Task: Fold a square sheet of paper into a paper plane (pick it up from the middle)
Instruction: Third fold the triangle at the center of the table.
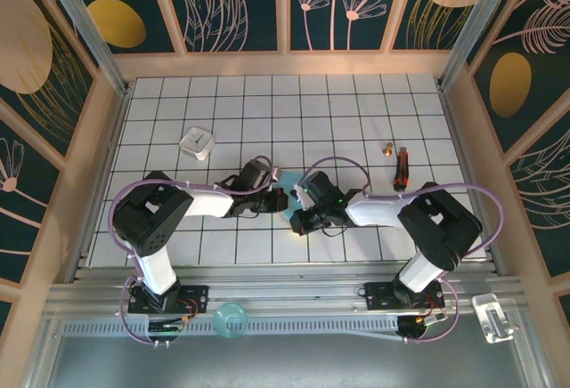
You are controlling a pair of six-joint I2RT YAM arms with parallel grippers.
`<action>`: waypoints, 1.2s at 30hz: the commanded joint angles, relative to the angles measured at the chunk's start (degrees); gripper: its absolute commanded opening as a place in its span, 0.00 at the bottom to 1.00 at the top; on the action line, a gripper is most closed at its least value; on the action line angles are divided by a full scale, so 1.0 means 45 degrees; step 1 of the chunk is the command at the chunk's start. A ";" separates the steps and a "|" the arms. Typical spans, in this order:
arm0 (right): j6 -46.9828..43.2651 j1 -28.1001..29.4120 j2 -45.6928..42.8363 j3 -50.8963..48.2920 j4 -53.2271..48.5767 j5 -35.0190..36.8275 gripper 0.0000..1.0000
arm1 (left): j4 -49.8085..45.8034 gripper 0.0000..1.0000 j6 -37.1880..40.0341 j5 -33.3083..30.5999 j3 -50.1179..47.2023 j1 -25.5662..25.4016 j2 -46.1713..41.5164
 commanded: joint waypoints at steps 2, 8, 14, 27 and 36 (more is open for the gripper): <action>0.0217 0.0208 -0.0299 -0.0940 -0.1288 0.0173 0.01 | -0.1855 0.00 0.0446 -0.1400 -0.0205 0.0113 0.0771; 0.0827 0.0633 -0.0717 -0.1500 -0.1398 0.0260 0.00 | -0.1861 0.00 0.0467 -0.1438 -0.0253 0.0113 0.0760; 0.1168 0.0736 -0.1256 -0.1707 -0.1612 0.0399 0.00 | -0.1880 0.00 0.0474 -0.1415 -0.0274 0.0107 0.0727; 0.0751 0.0026 -0.1509 0.0364 -0.0820 -0.0687 0.00 | -0.1782 0.00 0.0452 -0.1326 -0.0289 0.0117 0.0806; 0.0346 -0.0098 0.0558 0.1475 -0.0209 -0.0628 0.00 | -0.1724 0.00 0.0425 -0.1267 -0.0256 0.0107 0.0845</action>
